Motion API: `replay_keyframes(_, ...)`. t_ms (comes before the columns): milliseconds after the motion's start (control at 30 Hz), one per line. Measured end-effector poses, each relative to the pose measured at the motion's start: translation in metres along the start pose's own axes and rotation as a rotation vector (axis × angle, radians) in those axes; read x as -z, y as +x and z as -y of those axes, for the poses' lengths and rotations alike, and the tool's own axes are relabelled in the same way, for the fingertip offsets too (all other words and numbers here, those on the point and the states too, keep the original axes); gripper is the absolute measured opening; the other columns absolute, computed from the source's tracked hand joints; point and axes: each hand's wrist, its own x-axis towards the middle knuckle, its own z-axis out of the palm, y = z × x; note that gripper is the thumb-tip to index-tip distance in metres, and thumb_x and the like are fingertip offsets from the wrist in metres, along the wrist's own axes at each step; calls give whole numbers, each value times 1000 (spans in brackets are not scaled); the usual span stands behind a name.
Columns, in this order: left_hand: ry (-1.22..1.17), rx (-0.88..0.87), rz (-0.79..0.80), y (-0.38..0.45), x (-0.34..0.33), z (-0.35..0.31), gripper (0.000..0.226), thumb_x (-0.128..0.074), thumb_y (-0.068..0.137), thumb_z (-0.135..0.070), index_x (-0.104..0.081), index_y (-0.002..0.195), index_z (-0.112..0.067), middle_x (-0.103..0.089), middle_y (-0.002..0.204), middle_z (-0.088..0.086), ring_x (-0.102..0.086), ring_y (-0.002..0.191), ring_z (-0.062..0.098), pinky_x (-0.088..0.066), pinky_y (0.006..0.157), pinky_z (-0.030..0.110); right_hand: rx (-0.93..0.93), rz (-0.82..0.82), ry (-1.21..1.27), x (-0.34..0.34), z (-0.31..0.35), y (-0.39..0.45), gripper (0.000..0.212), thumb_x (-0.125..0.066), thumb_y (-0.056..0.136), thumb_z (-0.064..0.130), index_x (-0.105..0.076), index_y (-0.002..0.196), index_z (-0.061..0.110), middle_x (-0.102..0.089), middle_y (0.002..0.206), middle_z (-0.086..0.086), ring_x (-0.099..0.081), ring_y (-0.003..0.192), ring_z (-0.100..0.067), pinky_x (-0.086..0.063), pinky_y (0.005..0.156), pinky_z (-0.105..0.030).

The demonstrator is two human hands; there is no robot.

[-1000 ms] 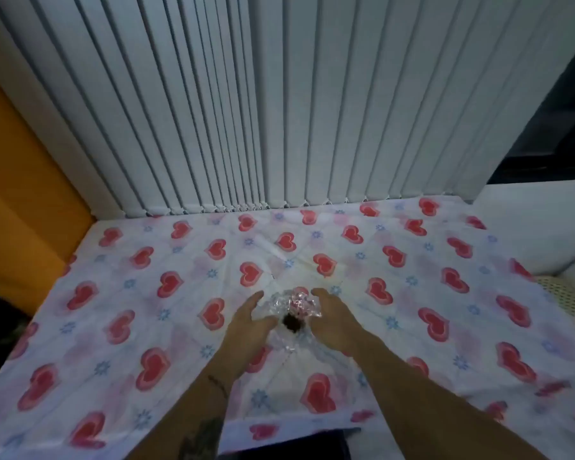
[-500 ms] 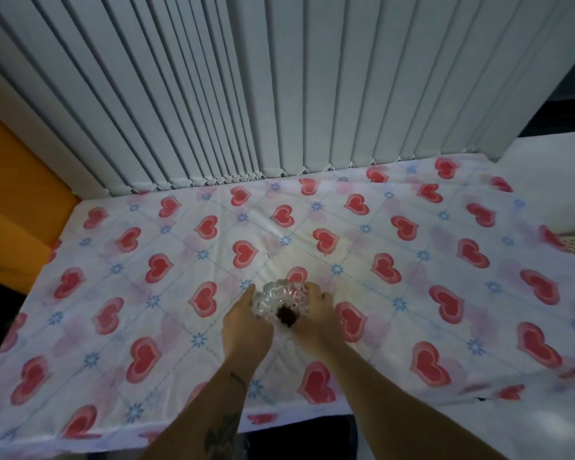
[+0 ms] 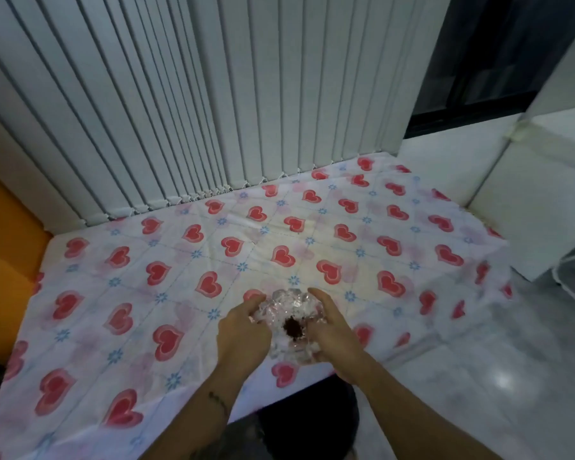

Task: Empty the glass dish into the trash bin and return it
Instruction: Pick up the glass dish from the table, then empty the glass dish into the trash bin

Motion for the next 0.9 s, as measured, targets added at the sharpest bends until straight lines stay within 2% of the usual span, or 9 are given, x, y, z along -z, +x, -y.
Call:
replay_keyframes(67, -15, -32, 58, -24, 9, 11, 45, -57, 85, -15, -64, 126, -32, -68, 122, -7, -58, 73, -3, -41, 52, 5, -43, -23, 85, -6, -16, -30, 68, -46, 92, -7, -49, 135, 45, -60, 127, 0, -67, 105, -29, -64, 64, -41)
replay_keyframes(167, -43, -72, 123, -59, 15, 28, 44, -58, 84, -9, -65, 124, -26, -67, 118, -5, -61, 83, 8, -51, 76, 19, -78, -63, 123, -10, -40, -67, 64, -49, 90, -8, -56, 130, 41, -66, 123, -5, -70, 99, -33, -64, 65, -48)
replay_keyframes(333, -85, -68, 217, -99, 9, 55, 39, -63, 86, -12, -63, 124, -23, -64, 122, -1, -56, 104, 10, -52, 97, 35, -147, -111, 161, -11, -73, -109, 48, -55, 90, -1, -61, 116, 38, -71, 112, -7, -76, 84, -34, -61, 59, -42)
replay_keyframes(467, -119, -16, 221, -114, -9, 70, 39, -62, 88, -11, -61, 126, -20, -64, 123, 0, -58, 104, 13, -55, 93, 39, -180, -134, 174, -1, -95, -118, 53, -54, 88, -3, -61, 115, 43, -65, 126, -7, -69, 101, -38, -60, 57, -39)
replay_keyframes(600, -176, 55, 266, -117, -33, 83, 37, -59, 91, -12, -60, 126, -25, -63, 123, -5, -63, 91, 3, -55, 71, 18, -237, -118, 191, 13, -123, -113, 64, -62, 84, 1, -51, 132, 42, -68, 127, -7, -78, 83, -30, -59, 56, -35)
replay_keyframes(667, -232, 99, 285, -111, -50, 96, 31, -59, 91, -10, -65, 115, -29, -66, 122, -4, -66, 98, 10, -58, 84, 31, -259, -106, 215, 21, -142, -103, 67, -64, 78, 6, -51, 136, 37, -68, 126, -8, -78, 81, -28, -59, 55, -35)
replay_keyframes(733, -273, 152, 320, -103, -68, 116, 24, -63, 89, -16, -68, 97, -38, -71, 115, -4, -68, 102, 20, -57, 90, 48, -285, -102, 236, 29, -167, -88, 66, -59, 80, -1, -54, 135, 35, -70, 123, -10, -78, 77, -26, -57, 51, -32)
replay_keyframes(833, -297, 210, 377, -86, -102, 155, 19, -66, 85, -24, -71, 100, -36, -73, 108, -1, -72, 93, 23, -60, 82, 51, -318, -115, 272, 37, -215, -56, 63, -54, 85, -8, -58, 131, 35, -72, 120, -12, -74, 84, -32, -54, 49, -30)
replay_keyframes(900, -321, 224, 400, -72, -126, 179, 17, -66, 89, -17, -72, 100, -29, -75, 100, 0, -73, 87, 23, -61, 79, 45, -346, -112, 320, 39, -249, -34, 63, -54, 85, -8, -58, 129, 37, -71, 119, -14, -70, 83, -33, -53, 52, -29)
